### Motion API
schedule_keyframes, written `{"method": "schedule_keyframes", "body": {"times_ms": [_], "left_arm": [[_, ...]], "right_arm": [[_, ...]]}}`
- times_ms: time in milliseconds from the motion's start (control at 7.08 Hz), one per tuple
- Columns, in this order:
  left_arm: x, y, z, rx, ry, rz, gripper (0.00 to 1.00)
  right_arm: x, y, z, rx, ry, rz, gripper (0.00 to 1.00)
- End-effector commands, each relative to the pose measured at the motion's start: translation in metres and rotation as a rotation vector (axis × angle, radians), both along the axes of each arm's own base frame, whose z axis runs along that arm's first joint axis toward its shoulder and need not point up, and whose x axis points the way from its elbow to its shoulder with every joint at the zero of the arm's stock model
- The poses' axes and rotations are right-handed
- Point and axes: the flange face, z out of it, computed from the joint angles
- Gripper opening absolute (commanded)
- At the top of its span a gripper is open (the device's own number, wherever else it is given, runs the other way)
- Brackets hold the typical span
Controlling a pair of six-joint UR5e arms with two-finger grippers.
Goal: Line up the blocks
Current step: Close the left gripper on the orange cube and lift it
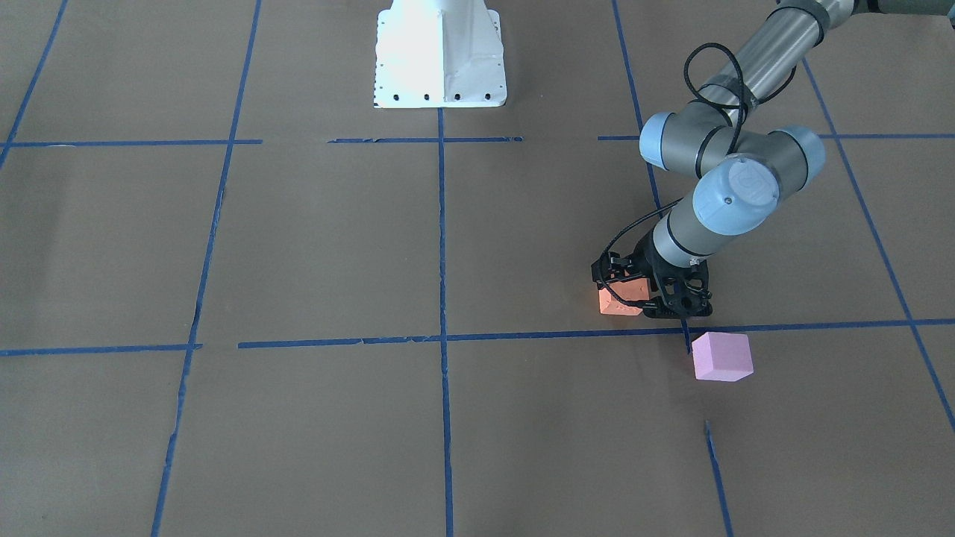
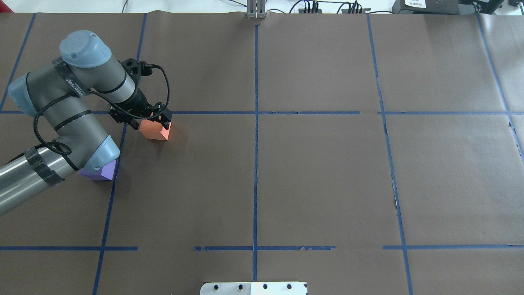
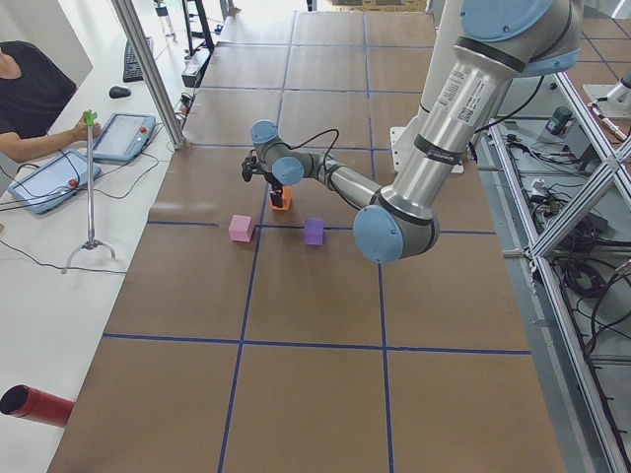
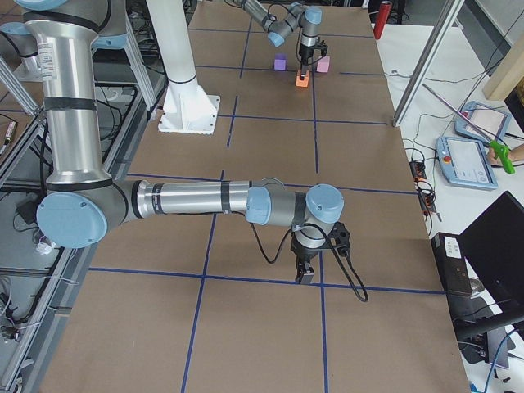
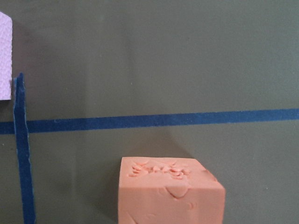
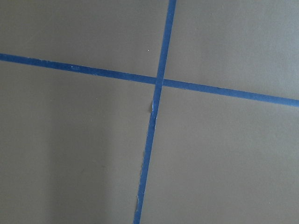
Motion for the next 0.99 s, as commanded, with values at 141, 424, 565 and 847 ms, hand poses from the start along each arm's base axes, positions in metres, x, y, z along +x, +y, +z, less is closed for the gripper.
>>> {"method": "schedule_keyframes", "body": {"times_ms": [141, 424, 565, 847], "left_arm": [[0.007, -0.005, -0.004, 0.0, 0.001, -0.009, 0.8], [0.01, -0.007, -0.014, -0.003, 0.01, -0.017, 0.19], [0.005, -0.007, -0.021, 0.013, 0.019, -0.017, 0.0], [-0.039, -0.009, -0.051, 0.031, 0.026, -0.054, 0.0]], "right_arm": [[0.0, 0.0, 0.0, 0.0, 0.0, 0.0, 1.0], [0.0, 0.0, 0.0, 0.0, 0.0, 0.0, 1.0], [0.0, 0.0, 0.0, 0.0, 0.0, 0.0, 1.0], [0.0, 0.0, 0.0, 0.0, 0.0, 0.0, 1.0]]}}
